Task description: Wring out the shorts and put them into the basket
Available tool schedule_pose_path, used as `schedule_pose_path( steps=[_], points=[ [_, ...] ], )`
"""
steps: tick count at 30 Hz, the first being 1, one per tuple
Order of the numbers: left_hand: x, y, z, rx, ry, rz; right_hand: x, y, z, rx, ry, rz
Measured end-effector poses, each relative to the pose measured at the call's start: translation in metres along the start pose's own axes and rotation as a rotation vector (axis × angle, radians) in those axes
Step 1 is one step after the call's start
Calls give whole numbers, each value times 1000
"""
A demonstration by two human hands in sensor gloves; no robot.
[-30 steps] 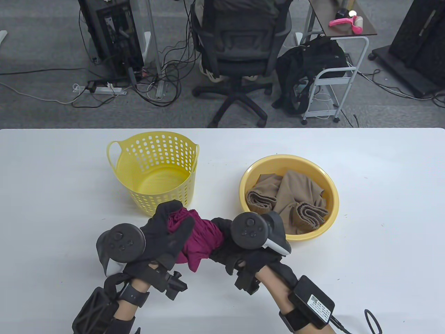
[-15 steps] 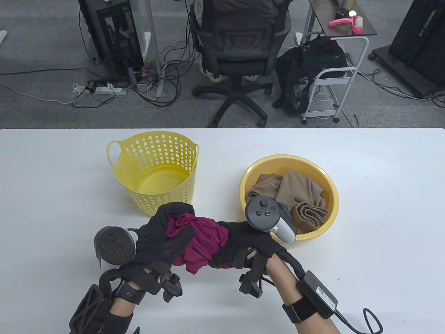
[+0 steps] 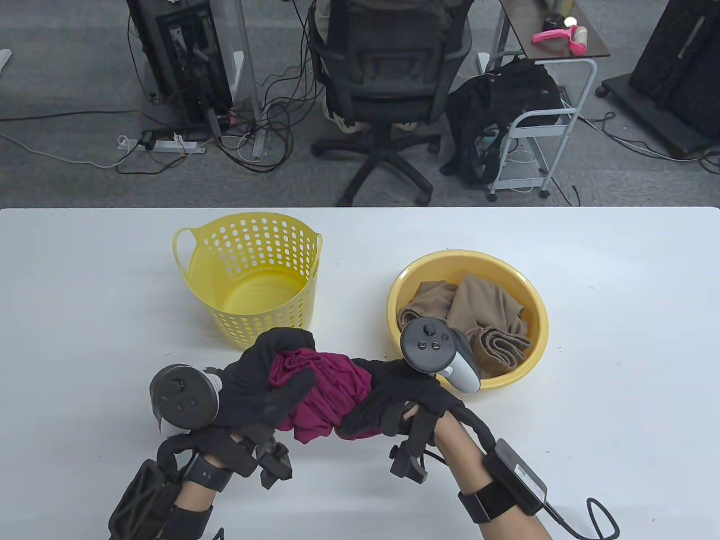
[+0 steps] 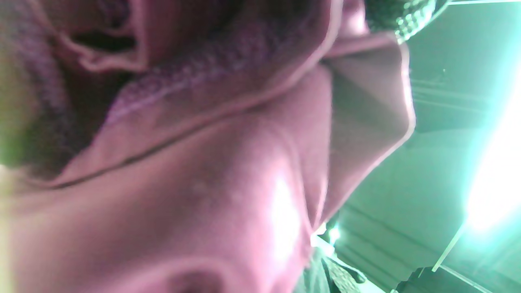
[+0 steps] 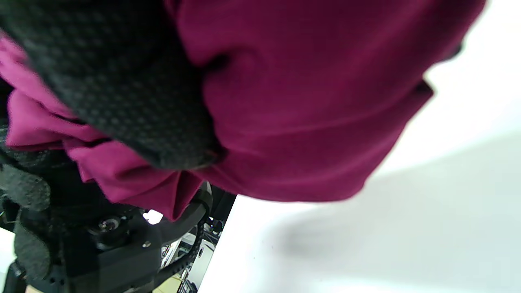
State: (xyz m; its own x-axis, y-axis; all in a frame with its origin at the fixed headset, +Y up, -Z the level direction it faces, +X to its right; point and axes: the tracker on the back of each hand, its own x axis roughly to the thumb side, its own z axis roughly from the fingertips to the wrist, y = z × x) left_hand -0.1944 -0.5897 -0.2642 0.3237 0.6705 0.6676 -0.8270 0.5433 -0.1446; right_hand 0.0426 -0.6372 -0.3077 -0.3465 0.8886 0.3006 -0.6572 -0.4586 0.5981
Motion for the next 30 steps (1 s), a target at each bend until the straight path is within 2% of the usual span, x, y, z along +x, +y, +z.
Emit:
schedule_pose_path(
  steps=[9,17,30],
  points=[
    [2,4,1,4,22,-35,0,-3,11,-55,-4,4],
    [3,12,0,1,41,-104,-3,-10,22,-128,7,78],
    [4,31,-8,27,77,-182,-8,-14,41,-238,15,407]
  ],
)
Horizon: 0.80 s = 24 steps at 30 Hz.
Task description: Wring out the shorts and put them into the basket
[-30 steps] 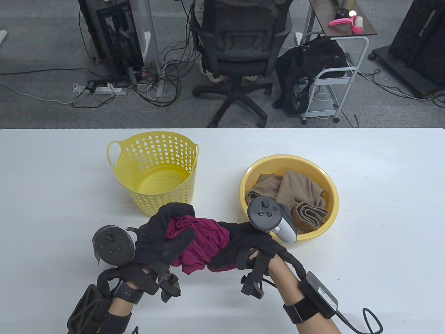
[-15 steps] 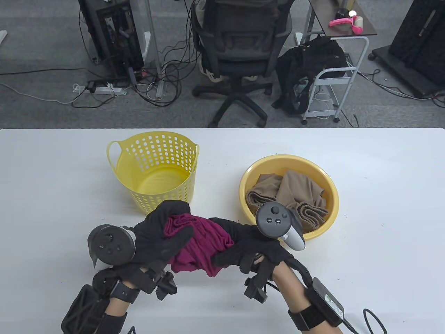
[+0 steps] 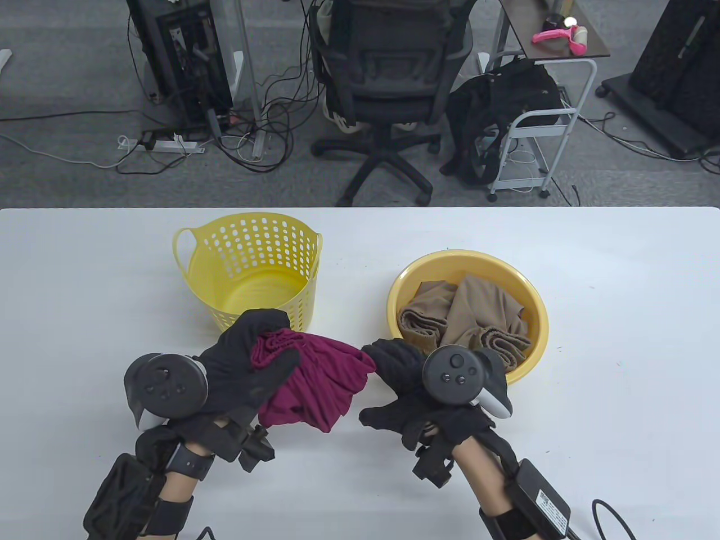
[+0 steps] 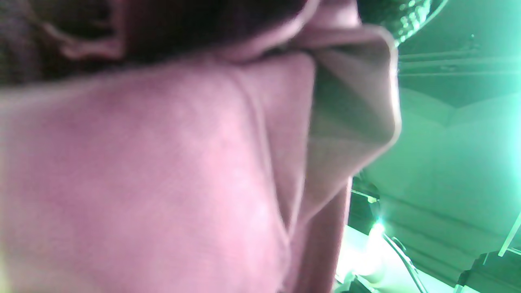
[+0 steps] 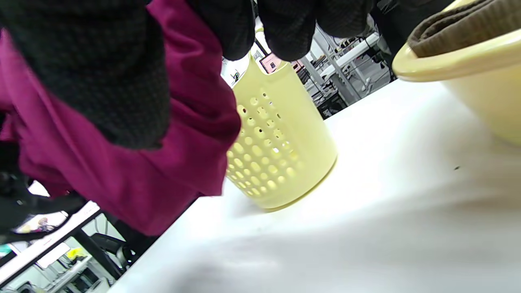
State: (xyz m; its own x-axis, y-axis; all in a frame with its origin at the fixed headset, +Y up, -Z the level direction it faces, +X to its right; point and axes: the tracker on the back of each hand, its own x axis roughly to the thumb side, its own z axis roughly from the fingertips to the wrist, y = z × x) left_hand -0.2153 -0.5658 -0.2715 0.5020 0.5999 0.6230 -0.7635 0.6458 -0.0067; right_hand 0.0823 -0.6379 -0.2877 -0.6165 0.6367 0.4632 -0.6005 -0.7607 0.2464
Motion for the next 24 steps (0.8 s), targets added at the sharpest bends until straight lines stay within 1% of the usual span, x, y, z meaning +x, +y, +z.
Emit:
schedule_pose_path(
  steps=[13,18,24],
  points=[
    [0,25,-16,46,50,-81,-20,17,16,-89,45,215],
    [1,37,-26,79,66,-77,-25,25,21,-82,55,262],
    [3,52,-41,100,75,-137,-24,26,25,-84,62,307]
  ],
)
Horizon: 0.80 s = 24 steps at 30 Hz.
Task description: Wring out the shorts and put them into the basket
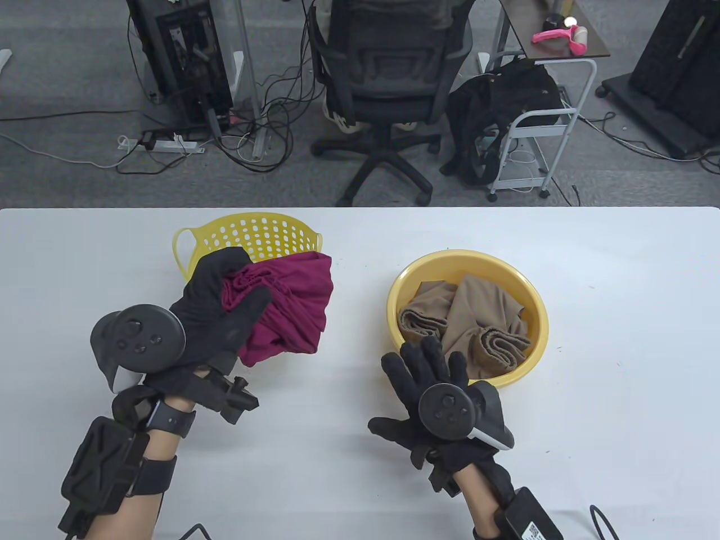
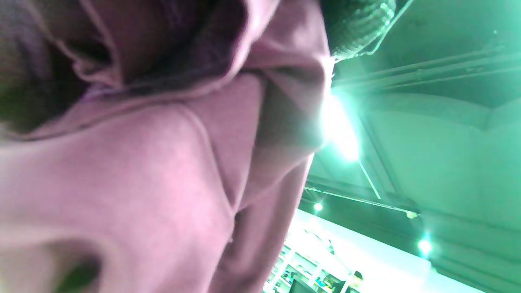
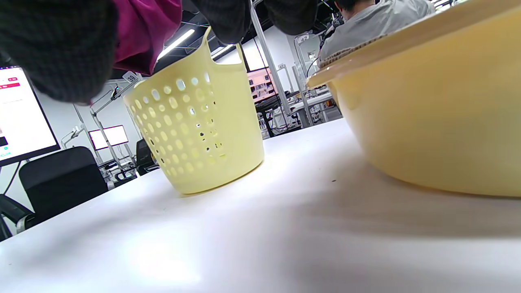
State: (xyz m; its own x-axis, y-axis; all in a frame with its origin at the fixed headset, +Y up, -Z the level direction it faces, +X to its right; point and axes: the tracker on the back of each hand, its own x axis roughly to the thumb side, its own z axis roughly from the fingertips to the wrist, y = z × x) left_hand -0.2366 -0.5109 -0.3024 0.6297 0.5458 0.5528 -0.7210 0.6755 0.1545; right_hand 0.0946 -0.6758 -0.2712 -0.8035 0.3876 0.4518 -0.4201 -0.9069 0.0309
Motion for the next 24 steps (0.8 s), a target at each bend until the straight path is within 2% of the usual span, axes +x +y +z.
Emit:
schedule_pose_path(
  steps=[6,11,24],
  points=[
    [-10,10,-15,54,42,-14,0,-2,2,-7,2,-2],
    [-28,5,-29,58,103,-44,-2,-6,5,-23,4,15],
    [-66,-29,-52,-103,228,-210,0,-7,9,-23,-3,15]
  ],
)
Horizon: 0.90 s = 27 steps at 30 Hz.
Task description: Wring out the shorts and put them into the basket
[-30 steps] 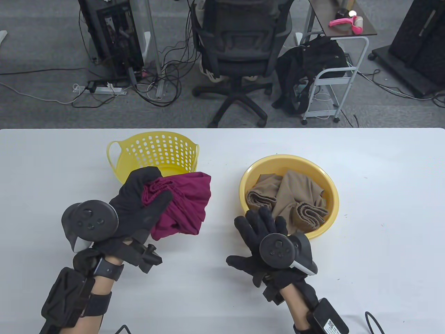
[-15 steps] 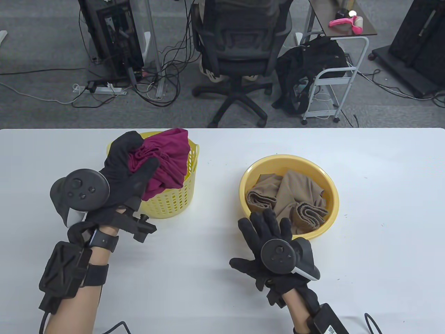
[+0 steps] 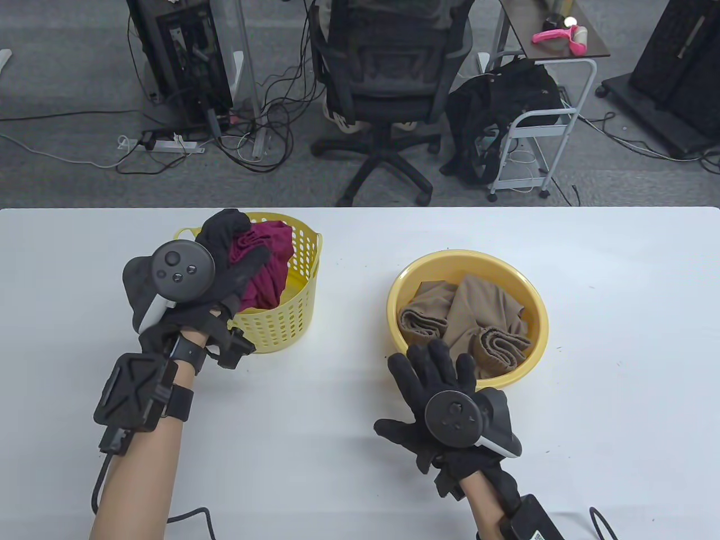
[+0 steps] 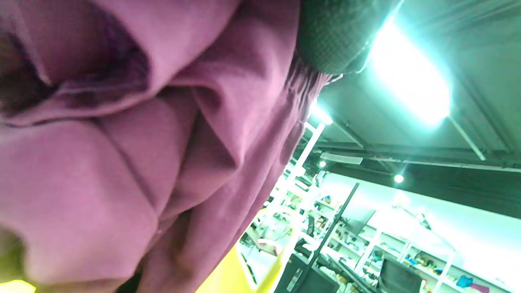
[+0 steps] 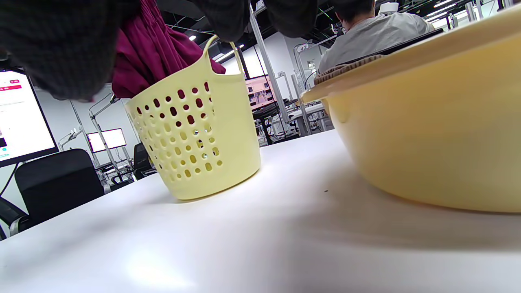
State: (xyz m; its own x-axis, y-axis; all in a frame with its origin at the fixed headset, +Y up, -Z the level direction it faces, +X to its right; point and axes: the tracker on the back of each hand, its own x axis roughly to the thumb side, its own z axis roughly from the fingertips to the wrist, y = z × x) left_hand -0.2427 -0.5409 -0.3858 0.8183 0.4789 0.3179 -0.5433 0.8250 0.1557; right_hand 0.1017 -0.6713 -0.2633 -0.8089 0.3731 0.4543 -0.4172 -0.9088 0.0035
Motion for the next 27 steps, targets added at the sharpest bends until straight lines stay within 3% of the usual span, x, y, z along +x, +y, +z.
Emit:
schedule_pose_path(
  steps=[6,15,27],
  points=[
    [-4,-20,-8,-102,20,-45,0,0,1,3,0,-5],
    [-4,-38,-12,-161,42,-150,0,-1,1,9,-6,-11],
    [9,-40,3,-219,-20,-223,1,1,2,23,-13,-9]
  ],
)
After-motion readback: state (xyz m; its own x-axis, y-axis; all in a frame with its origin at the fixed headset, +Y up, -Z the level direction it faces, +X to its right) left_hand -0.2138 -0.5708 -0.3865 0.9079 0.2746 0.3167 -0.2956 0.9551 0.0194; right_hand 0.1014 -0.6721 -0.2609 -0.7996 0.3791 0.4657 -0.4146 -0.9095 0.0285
